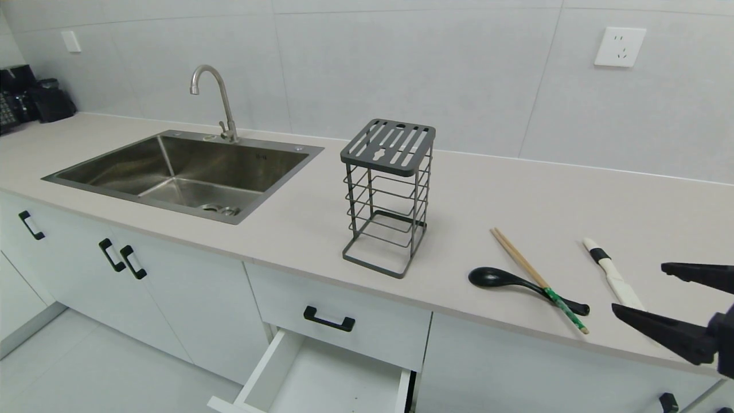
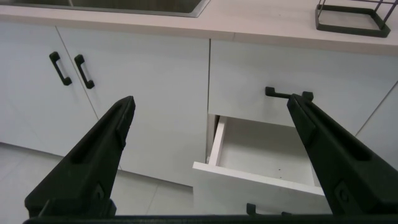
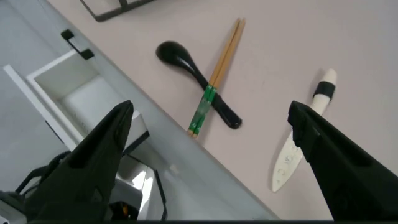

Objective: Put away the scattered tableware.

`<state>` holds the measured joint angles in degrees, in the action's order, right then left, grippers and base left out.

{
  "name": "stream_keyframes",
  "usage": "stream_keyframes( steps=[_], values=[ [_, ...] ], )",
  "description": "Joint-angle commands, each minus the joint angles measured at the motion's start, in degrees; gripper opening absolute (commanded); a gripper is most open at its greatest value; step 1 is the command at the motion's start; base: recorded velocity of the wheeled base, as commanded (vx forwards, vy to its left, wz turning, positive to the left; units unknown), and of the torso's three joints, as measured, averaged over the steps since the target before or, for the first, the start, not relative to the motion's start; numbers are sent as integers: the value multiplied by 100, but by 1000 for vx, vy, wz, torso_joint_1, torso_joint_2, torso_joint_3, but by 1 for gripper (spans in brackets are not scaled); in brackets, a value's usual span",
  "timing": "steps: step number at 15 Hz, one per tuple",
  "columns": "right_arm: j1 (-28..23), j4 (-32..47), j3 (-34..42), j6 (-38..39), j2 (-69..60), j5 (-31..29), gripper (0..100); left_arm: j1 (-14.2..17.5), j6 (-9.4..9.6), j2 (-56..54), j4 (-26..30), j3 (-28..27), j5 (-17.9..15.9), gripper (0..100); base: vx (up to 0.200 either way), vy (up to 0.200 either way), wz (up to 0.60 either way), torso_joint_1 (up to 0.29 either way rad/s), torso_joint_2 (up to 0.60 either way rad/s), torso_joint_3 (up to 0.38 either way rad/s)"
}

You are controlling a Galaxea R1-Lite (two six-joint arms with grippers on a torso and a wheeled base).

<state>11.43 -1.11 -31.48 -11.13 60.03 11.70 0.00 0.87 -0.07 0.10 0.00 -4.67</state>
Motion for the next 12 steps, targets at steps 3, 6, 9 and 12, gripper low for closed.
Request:
stream_keyframes(
  steps=[3, 6, 9, 12],
  values=[
    [447, 5, 1, 41, 914, -89, 100, 0, 1, 7, -1, 0, 1, 100, 0, 0, 0, 0, 0, 0],
    [983, 5, -104, 858, 1442, -458, 100, 0, 1, 7, -1, 0, 1, 100, 0, 0, 0, 0, 0, 0],
    [1168, -38, -192, 1473, 1925, -863, 100, 0, 1, 7, -1, 0, 1, 100, 0, 0, 0, 0, 0, 0],
    [1115, -12, -271, 1517, 2022, -1179, 100, 0, 1, 7, -1, 0, 1, 100, 0, 0, 0, 0, 0, 0]
  ],
)
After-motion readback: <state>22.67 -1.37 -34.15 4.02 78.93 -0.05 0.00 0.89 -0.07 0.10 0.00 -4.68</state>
